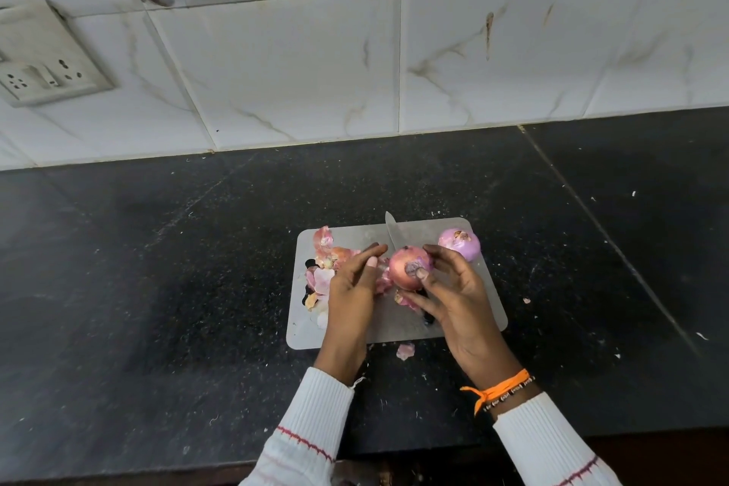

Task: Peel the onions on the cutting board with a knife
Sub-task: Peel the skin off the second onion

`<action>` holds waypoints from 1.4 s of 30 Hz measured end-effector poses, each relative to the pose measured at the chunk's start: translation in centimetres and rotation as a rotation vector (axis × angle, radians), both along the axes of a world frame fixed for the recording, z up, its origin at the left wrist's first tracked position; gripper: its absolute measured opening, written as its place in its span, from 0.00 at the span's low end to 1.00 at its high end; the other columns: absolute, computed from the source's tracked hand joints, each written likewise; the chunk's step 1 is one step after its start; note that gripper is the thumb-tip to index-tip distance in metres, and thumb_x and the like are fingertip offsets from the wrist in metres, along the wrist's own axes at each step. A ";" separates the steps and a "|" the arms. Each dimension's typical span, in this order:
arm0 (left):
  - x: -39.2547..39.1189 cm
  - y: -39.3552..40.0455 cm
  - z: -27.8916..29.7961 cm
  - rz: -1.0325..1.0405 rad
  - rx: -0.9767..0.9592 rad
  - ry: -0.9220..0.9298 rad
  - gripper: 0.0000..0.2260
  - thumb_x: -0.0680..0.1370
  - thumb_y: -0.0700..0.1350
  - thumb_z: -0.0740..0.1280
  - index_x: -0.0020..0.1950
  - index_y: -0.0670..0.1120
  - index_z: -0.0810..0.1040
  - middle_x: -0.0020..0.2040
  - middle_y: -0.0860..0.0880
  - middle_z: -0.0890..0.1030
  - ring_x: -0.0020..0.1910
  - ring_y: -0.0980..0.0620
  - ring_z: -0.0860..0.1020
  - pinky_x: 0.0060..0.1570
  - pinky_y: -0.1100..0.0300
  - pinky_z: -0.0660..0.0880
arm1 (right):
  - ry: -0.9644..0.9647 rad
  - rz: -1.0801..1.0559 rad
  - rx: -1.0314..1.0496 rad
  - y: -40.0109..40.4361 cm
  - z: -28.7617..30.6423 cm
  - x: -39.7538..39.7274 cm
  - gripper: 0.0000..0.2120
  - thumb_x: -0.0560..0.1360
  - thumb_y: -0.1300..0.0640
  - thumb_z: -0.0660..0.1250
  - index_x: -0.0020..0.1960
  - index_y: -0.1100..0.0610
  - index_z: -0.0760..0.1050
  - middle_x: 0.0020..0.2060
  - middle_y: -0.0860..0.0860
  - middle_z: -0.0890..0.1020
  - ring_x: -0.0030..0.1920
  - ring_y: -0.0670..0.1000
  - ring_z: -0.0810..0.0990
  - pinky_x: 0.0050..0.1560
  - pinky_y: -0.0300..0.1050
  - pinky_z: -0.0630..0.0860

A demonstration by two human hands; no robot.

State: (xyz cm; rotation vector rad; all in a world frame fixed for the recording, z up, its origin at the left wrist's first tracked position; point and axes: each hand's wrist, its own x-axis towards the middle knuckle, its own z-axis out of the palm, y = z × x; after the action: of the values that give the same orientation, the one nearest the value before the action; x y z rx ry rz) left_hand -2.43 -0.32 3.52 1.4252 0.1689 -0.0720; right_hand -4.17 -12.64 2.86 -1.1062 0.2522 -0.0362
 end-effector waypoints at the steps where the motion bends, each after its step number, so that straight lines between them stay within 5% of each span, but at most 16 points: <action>1: -0.1 0.1 0.1 -0.040 -0.002 -0.016 0.10 0.79 0.41 0.61 0.57 0.48 0.79 0.56 0.52 0.80 0.53 0.62 0.78 0.48 0.69 0.76 | 0.006 -0.020 -0.002 0.0 0.0 0.0 0.13 0.73 0.69 0.65 0.54 0.55 0.74 0.55 0.55 0.78 0.55 0.56 0.80 0.53 0.59 0.79; 3: -0.4 0.2 0.1 -0.140 0.015 -0.044 0.12 0.76 0.42 0.66 0.60 0.48 0.78 0.56 0.52 0.80 0.55 0.58 0.78 0.52 0.64 0.76 | 0.017 -0.057 -0.004 0.0 0.0 0.0 0.11 0.72 0.67 0.67 0.52 0.57 0.73 0.53 0.56 0.78 0.52 0.56 0.81 0.51 0.57 0.80; 8: -0.4 -0.2 -0.3 -0.222 0.174 -0.140 0.26 0.67 0.35 0.74 0.64 0.45 0.73 0.58 0.51 0.78 0.51 0.65 0.78 0.48 0.69 0.75 | 0.021 -0.096 -0.131 0.1 0.1 -0.1 0.06 0.72 0.62 0.69 0.47 0.58 0.73 0.47 0.59 0.81 0.46 0.54 0.84 0.36 0.43 0.81; 13: -0.3 0.0 -0.4 -0.143 0.222 -0.158 0.26 0.66 0.35 0.76 0.62 0.47 0.75 0.54 0.54 0.80 0.49 0.65 0.79 0.51 0.65 0.77 | -0.058 -0.127 -0.440 -0.3 -0.2 0.0 0.02 0.73 0.62 0.68 0.44 0.56 0.78 0.41 0.54 0.83 0.44 0.52 0.84 0.42 0.49 0.81; 20: 0.0 0.1 -0.6 -0.123 0.378 -0.208 0.28 0.65 0.38 0.78 0.64 0.47 0.76 0.56 0.50 0.79 0.53 0.56 0.78 0.54 0.61 0.77 | -0.210 -0.209 -0.844 -0.3 0.0 -0.1 0.03 0.71 0.64 0.71 0.45 0.60 0.81 0.37 0.49 0.83 0.38 0.41 0.82 0.38 0.33 0.79; 29: -0.2 0.3 -0.3 -0.124 0.456 -0.263 0.28 0.65 0.39 0.78 0.63 0.50 0.76 0.53 0.54 0.77 0.53 0.58 0.77 0.54 0.64 0.76 | -0.244 -0.200 -0.895 -0.5 0.2 -0.1 0.05 0.68 0.65 0.72 0.44 0.61 0.82 0.33 0.45 0.81 0.34 0.33 0.79 0.34 0.26 0.74; 36: -0.2 0.5 -0.4 -0.165 0.417 -0.228 0.27 0.64 0.39 0.78 0.62 0.49 0.77 0.54 0.51 0.79 0.51 0.60 0.78 0.53 0.63 0.77 | -0.228 -0.221 -0.938 -0.8 -0.6 0.3 0.03 0.69 0.65 0.71 0.42 0.60 0.81 0.33 0.48 0.82 0.34 0.41 0.81 0.36 0.30 0.77; 39: -0.3 0.5 -0.2 -0.184 0.305 -0.161 0.25 0.67 0.36 0.76 0.61 0.49 0.76 0.54 0.54 0.79 0.48 0.65 0.78 0.49 0.69 0.76 | -0.149 -0.209 -0.771 -0.9 -0.7 0.4 0.06 0.72 0.65 0.68 0.42 0.55 0.80 0.34 0.45 0.82 0.36 0.43 0.82 0.37 0.32 0.78; 42: -0.2 0.5 -0.4 -0.174 0.190 -0.065 0.25 0.69 0.36 0.74 0.63 0.49 0.73 0.55 0.51 0.78 0.51 0.60 0.78 0.49 0.68 0.76 | -0.093 -0.173 -0.609 -0.8 -0.8 0.5 0.06 0.76 0.63 0.64 0.46 0.56 0.79 0.38 0.47 0.83 0.39 0.44 0.83 0.40 0.40 0.81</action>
State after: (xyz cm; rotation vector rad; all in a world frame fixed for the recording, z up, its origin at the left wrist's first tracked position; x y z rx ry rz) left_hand -2.65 0.16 3.10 1.6274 -0.0025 -0.1556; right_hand -3.70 -13.43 2.06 -1.6799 0.2599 -0.3361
